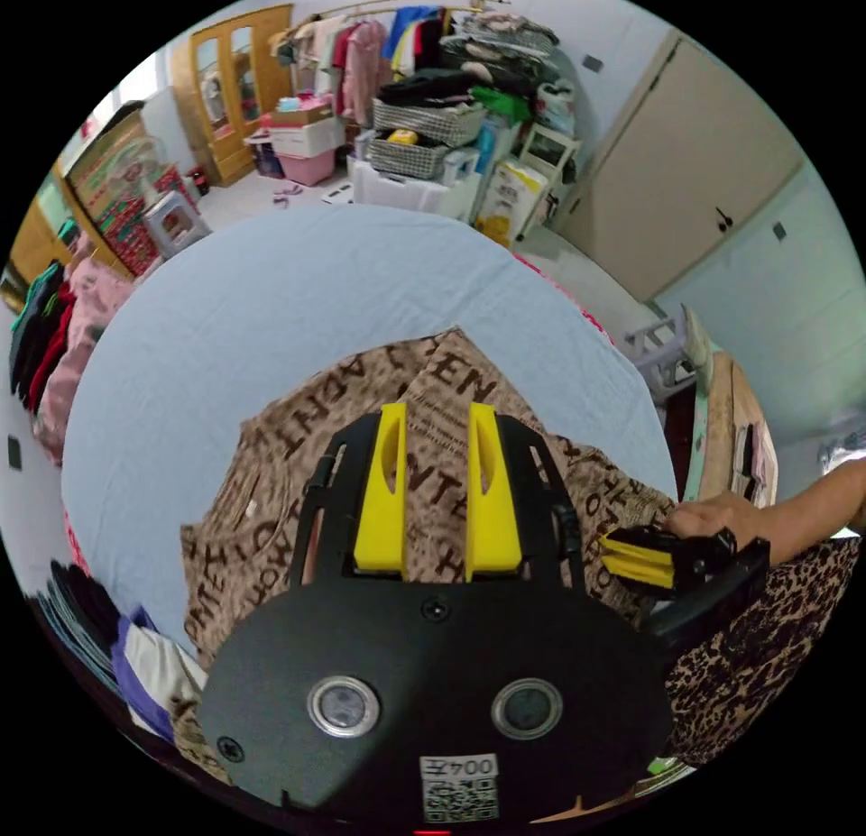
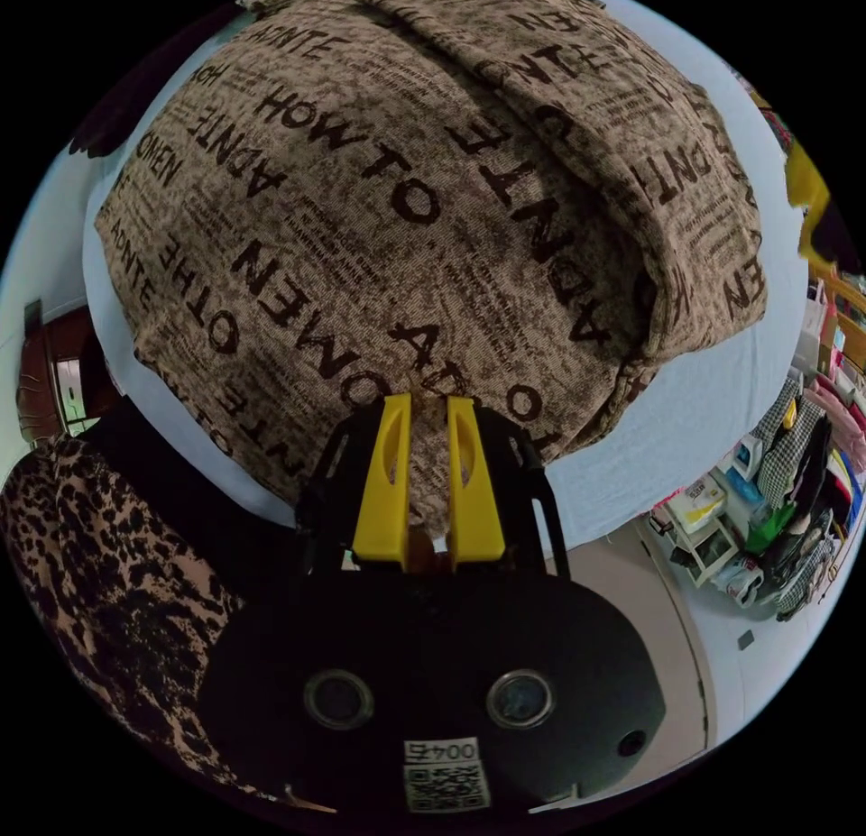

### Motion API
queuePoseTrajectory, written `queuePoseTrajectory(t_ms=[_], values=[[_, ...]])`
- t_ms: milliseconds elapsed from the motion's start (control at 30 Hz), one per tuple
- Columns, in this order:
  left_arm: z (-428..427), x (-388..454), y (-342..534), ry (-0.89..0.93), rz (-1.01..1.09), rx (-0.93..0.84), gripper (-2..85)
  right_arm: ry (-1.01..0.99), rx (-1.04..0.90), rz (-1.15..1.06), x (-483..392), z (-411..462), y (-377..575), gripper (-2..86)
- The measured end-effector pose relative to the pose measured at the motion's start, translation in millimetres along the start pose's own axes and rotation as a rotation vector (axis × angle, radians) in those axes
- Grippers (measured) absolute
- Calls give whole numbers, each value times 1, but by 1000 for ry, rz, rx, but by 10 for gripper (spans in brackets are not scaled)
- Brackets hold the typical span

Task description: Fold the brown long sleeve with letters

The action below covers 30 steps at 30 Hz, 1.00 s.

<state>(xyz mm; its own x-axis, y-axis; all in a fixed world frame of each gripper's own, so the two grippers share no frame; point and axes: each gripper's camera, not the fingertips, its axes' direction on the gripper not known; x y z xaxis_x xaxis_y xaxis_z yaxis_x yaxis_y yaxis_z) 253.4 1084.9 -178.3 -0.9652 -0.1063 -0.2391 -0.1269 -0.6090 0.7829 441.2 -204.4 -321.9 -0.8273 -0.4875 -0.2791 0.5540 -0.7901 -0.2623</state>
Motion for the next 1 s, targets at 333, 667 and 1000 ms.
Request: queuePoseTrajectory(t_ms=[333, 667, 1000], values=[[121, 46, -79, -26, -20, -143, 14, -29, 34, -34, 14, 7, 23, 39], [123, 71, -69, 40, -157, 34, 28, -39, 65, -11, 23, 17, 41, 39], [101, 214, 7, -87, 658, -162, 72, -59, 113, 13, 31, 27, 56, 48]])
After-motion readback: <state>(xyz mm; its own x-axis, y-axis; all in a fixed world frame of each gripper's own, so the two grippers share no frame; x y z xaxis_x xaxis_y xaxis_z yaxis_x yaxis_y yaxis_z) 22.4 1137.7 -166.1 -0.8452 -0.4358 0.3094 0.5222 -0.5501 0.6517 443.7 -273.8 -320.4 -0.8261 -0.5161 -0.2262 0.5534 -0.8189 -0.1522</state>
